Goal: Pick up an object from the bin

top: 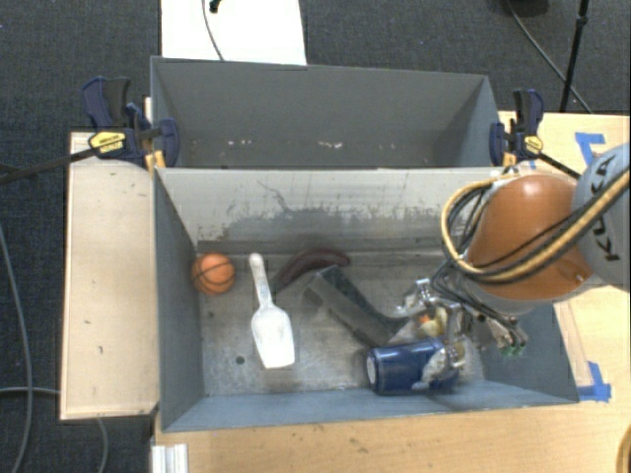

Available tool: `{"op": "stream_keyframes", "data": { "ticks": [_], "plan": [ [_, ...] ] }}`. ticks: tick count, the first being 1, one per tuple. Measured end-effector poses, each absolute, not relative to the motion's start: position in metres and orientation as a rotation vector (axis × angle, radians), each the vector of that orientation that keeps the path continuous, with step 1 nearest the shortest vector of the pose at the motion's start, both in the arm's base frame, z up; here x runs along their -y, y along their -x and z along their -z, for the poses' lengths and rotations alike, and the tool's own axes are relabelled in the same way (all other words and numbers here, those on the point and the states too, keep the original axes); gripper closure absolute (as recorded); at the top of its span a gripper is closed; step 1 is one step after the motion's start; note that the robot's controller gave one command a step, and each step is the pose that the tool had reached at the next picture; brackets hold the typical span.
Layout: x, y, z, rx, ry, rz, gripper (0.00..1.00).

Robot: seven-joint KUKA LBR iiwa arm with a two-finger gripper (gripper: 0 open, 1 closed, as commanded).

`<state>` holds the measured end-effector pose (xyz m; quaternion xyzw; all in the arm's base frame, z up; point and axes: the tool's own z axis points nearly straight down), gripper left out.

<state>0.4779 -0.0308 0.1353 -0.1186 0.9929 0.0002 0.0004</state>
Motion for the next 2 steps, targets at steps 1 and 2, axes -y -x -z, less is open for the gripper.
{"op": "stream_keyframes", "data": {
  "ticks": [1,2],
  "plan": [
    [0.024,-0.485,-0.081,-3.1,0.294,0.016,0.0],
    [0.019,-0.478,-0.1,-3.122,0.317,0.002,1.0]
  ]
}}
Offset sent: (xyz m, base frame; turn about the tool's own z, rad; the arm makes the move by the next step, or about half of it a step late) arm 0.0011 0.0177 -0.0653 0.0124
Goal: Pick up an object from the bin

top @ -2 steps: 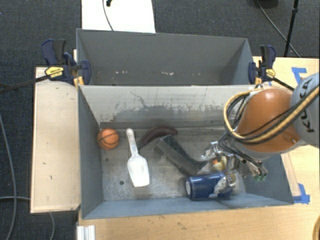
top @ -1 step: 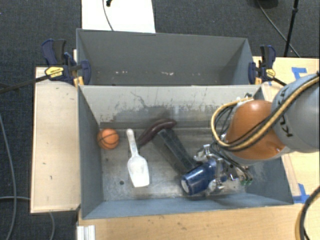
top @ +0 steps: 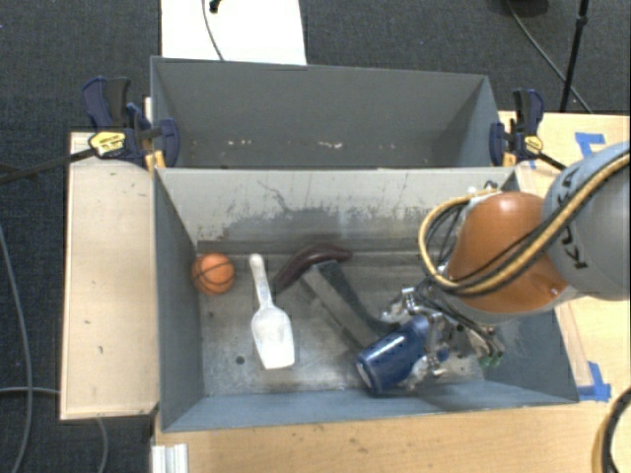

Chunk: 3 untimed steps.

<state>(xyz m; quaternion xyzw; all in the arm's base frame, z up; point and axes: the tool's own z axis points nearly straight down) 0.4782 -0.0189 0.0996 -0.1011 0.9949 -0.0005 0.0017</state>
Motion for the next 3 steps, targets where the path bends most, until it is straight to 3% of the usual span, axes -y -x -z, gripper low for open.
{"op": "stream_keyframes", "data": {
  "ticks": [3],
  "plan": [
    [0.018,-0.4781,-0.1028,-3.123,0.321,-0.001,1.0]
  ]
}}
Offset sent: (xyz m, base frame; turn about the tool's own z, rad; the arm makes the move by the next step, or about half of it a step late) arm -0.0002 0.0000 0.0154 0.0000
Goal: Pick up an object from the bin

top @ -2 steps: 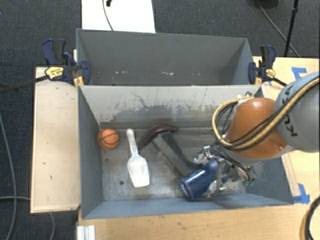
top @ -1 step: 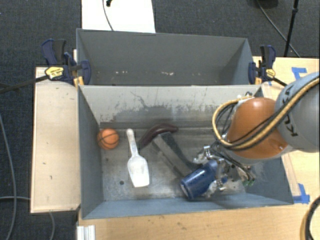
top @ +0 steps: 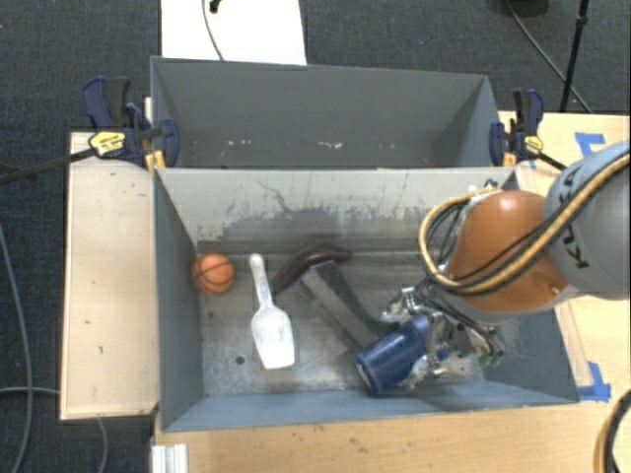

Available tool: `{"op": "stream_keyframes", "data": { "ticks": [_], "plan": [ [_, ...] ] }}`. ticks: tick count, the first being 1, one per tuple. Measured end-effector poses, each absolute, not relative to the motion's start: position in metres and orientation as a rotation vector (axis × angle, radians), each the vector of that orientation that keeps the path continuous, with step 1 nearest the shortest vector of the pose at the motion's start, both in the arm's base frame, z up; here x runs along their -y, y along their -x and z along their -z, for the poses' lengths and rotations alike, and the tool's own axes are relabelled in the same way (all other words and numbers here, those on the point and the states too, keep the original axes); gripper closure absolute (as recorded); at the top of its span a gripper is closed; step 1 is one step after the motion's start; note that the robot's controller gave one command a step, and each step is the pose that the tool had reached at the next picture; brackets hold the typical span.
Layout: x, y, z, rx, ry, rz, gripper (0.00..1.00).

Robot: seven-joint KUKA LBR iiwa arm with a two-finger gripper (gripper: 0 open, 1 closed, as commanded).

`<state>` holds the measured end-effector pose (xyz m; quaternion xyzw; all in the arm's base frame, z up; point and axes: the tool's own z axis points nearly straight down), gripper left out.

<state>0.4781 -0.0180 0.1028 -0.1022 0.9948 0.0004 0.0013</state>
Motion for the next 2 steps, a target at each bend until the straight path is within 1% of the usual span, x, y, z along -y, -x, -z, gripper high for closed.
{"op": "stream_keyframes", "data": {
  "ticks": [1,2],
  "plan": [
    [0.018,-0.477,-0.109,-3.127,0.322,-0.003,1.0],
    [0.018,-0.477,-0.121,-3.128,0.322,-0.002,1.0]
  ]
}}
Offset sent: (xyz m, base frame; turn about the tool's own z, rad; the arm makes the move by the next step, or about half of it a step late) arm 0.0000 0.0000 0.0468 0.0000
